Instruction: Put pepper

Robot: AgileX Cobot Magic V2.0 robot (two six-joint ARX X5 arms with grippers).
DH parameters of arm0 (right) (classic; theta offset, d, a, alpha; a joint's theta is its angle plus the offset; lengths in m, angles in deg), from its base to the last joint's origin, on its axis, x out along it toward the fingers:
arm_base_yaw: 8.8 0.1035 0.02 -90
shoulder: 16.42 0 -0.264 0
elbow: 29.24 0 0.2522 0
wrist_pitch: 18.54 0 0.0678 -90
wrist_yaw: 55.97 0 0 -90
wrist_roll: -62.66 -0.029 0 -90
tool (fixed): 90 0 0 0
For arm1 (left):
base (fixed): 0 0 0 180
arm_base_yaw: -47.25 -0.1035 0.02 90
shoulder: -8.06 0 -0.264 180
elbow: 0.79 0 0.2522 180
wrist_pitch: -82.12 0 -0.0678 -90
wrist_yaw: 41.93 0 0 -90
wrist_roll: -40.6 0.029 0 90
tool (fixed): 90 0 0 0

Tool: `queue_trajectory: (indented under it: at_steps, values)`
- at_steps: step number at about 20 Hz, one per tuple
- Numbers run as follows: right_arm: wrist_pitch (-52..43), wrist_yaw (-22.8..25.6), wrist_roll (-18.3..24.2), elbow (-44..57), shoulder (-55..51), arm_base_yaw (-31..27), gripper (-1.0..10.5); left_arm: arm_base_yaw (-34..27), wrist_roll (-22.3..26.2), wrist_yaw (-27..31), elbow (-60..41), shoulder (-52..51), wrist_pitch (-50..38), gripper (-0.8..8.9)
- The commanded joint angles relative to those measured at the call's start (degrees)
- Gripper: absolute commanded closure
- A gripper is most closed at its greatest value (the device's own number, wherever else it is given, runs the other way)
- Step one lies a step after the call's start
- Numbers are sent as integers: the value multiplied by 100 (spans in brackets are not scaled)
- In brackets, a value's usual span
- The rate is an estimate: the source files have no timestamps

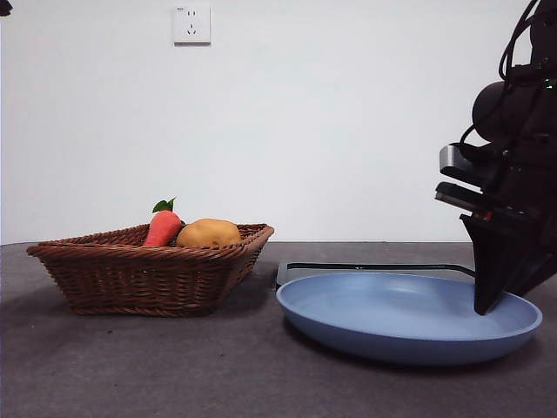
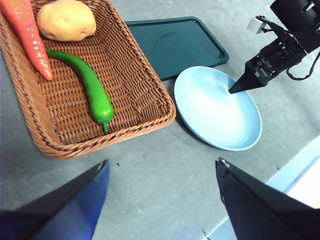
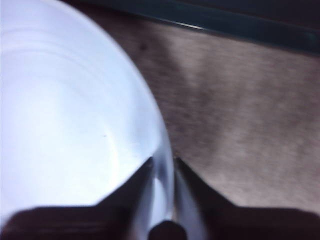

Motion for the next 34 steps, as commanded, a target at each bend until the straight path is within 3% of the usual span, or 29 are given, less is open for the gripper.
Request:
queue_trajectory:
  at_steps: [1,5,9,15,19,26,34]
  values:
    - [-44,39,-98,-79,85,15,941,59,39,168,131,103,-48,443]
    - [308,42,-149,-79,-494,9,941,542,39,922,612,649,-13,443]
    - [640,42,-339,-79,-1668,4,941,1185,39,1834,1572,1860,-20,443]
    - [1021,50,-562,-85,-3412,-76,941,1899,39,2671,2417,3888,-273,443]
    - [1204,44,-682,-85,-4177,-76,941,2065,-61,3176,2514,4916,-793,443]
    - [1464,42,-763,-85,-4562,-70,941,2065,-229,3265,2514,6054,-1532,443]
    - [1473,44,-761,-85,-4559,-70,941,2129,-365,3265,2514,6502,-1768,457]
